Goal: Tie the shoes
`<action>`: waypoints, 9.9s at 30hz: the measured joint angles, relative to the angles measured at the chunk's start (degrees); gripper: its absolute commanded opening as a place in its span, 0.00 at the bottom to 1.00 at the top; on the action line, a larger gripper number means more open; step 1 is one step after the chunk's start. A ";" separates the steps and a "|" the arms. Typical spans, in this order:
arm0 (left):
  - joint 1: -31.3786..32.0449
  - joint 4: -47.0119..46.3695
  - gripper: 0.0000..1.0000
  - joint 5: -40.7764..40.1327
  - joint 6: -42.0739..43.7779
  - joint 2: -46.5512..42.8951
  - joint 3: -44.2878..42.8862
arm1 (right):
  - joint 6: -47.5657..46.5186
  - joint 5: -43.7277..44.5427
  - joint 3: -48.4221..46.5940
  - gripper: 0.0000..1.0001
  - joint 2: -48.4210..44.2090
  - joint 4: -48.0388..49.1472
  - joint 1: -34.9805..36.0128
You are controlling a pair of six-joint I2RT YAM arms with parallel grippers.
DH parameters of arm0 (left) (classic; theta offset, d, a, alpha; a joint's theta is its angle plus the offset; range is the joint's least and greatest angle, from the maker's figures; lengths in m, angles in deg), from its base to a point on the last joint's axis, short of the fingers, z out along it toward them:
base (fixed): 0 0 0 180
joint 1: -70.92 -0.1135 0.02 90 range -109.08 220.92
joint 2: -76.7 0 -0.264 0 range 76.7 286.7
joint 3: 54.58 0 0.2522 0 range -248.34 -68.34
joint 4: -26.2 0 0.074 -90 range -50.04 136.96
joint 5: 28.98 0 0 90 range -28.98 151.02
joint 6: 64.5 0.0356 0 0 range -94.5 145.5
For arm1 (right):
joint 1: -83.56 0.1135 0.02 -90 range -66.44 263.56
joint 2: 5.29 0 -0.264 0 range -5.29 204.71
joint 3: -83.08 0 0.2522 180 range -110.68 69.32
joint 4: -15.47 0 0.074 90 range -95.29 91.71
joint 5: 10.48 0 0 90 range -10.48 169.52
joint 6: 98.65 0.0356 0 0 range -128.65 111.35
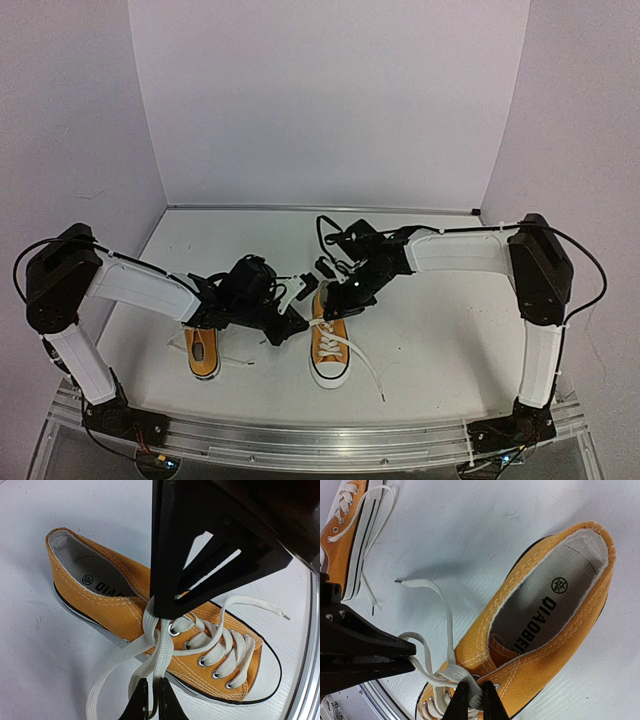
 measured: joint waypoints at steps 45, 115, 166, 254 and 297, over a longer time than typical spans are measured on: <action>-0.50 1.10 0.01 -2.17 0.31 1.22 -0.82 | 1.01 1.38 6.87 0.00 -8.79 2.27 0.02; 5.57 1.47 0.33 -6.57 34.01 -13.99 4.63 | -3.49 -0.91 -0.39 0.04 -2.29 -3.06 -0.85; 8.33 9.18 0.22 -9.76 52.34 3.89 -10.92 | -1.78 0.15 2.67 0.00 -5.90 -1.89 -0.85; 7.10 -9.05 0.00 -17.10 42.93 6.36 -4.75 | 2.84 -1.82 7.65 0.00 -7.31 3.89 -2.34; 7.56 -22.58 0.00 -18.00 47.84 11.06 -3.01 | 8.02 -7.10 13.31 0.00 -10.38 10.14 -4.07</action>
